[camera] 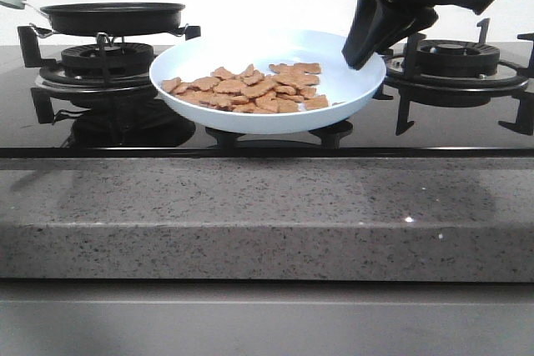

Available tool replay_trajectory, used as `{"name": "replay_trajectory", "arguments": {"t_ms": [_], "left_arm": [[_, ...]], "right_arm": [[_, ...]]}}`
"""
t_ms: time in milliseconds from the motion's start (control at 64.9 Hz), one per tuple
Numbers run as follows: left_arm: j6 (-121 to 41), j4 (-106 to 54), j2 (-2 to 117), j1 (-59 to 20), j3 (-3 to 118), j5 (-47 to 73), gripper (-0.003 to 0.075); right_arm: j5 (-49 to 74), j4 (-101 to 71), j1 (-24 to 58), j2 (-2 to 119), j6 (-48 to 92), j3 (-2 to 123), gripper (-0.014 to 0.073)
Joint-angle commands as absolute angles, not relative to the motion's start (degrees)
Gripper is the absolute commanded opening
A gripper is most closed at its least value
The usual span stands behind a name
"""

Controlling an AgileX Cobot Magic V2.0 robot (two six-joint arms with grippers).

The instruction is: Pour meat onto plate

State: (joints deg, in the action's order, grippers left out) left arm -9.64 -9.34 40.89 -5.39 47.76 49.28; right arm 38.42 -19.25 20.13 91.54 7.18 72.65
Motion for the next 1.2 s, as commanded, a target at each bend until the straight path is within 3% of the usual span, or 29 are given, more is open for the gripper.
{"name": "replay_trajectory", "arguments": {"t_ms": [0, 431, 1078, 1186], "left_arm": [[-9.0, -9.8, 40.7, -5.9, 49.2, 46.2, 0.0492], [-9.0, -9.8, 40.7, -5.9, 49.2, 46.2, 0.0492], [-9.0, -10.0, 40.7, -5.9, 49.2, 46.2, 0.0492], [-9.0, -10.0, 40.7, -5.9, 49.2, 46.2, 0.0493]], "right_arm": [[38.2, -19.9, 20.1, 89.7, 7.9, 74.4, -0.0119], [43.0, -20.2, 13.7, 92.1, 7.9, 88.1, -0.0119], [53.1, -20.0, 10.4, 117.7, 7.9, 117.8, -0.0119], [55.7, -20.0, 9.8, 119.9, 7.8, 120.5, -0.0085]]}}
